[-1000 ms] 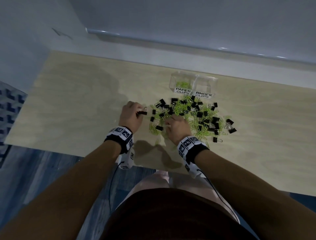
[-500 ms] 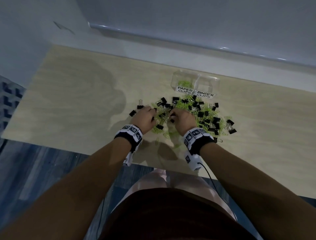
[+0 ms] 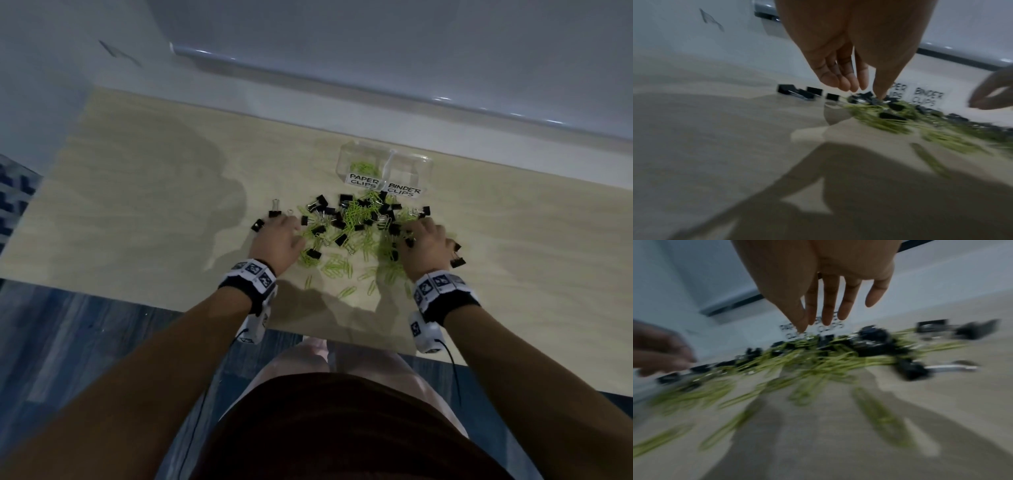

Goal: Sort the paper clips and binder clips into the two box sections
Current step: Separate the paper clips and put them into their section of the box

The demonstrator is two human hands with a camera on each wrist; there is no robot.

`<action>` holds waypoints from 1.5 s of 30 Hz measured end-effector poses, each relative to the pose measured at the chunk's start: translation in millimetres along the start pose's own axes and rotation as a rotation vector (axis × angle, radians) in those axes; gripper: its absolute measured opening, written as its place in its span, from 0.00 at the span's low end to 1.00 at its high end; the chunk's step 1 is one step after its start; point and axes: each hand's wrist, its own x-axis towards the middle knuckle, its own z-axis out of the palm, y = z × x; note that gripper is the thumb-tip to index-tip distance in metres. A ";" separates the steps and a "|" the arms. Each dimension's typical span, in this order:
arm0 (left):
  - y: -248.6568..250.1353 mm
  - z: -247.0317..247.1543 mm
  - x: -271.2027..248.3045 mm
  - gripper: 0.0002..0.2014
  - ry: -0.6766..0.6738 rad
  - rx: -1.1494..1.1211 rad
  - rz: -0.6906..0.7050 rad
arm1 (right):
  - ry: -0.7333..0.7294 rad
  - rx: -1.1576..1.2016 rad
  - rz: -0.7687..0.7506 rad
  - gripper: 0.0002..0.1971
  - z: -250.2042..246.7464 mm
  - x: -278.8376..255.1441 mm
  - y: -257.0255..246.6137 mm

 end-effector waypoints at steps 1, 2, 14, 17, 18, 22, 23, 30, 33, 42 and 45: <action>10.1 5.4 -2.6 0.10 -0.034 -0.019 0.001 | -0.032 0.000 -0.075 0.11 2.9 -2.7 -12.9; 18.7 10.9 -4.8 0.10 -0.060 -0.034 -0.004 | -0.067 0.008 -0.141 0.10 6.2 -4.7 -27.1; 42.7 21.7 1.5 0.14 -0.146 0.031 -0.144 | -0.337 -0.213 -0.143 0.23 34.4 8.6 -81.9; 39.1 18.3 2.1 0.16 -0.117 0.012 -0.109 | -0.348 -0.202 -0.160 0.21 31.1 11.9 -83.2; 35.6 18.1 2.5 0.16 -0.108 -0.009 -0.095 | -0.350 -0.190 -0.160 0.20 29.8 12.1 -83.2; 18.5 10.9 3.9 0.12 -0.014 -0.110 -0.065 | -0.317 -0.035 -0.143 0.12 23.9 9.9 -75.1; 13.0 7.5 4.9 0.11 0.028 -0.120 -0.098 | -0.315 0.023 -0.122 0.10 23.6 9.8 -70.1; -32.2 -6.3 24.2 0.14 0.111 -0.016 -0.205 | -0.110 0.440 0.042 0.08 15.7 9.2 -31.4; -26.8 -10.3 27.6 0.12 0.122 0.059 -0.183 | 0.004 0.390 0.148 0.10 7.4 11.3 -0.8; 8.7 6.4 35.9 0.18 -0.153 0.086 0.234 | -0.106 -0.093 -0.133 0.14 -8.0 23.4 -20.6; 10.2 6.1 37.4 0.14 -0.176 0.066 0.230 | -0.213 -0.117 -0.362 0.13 3.9 27.5 -61.7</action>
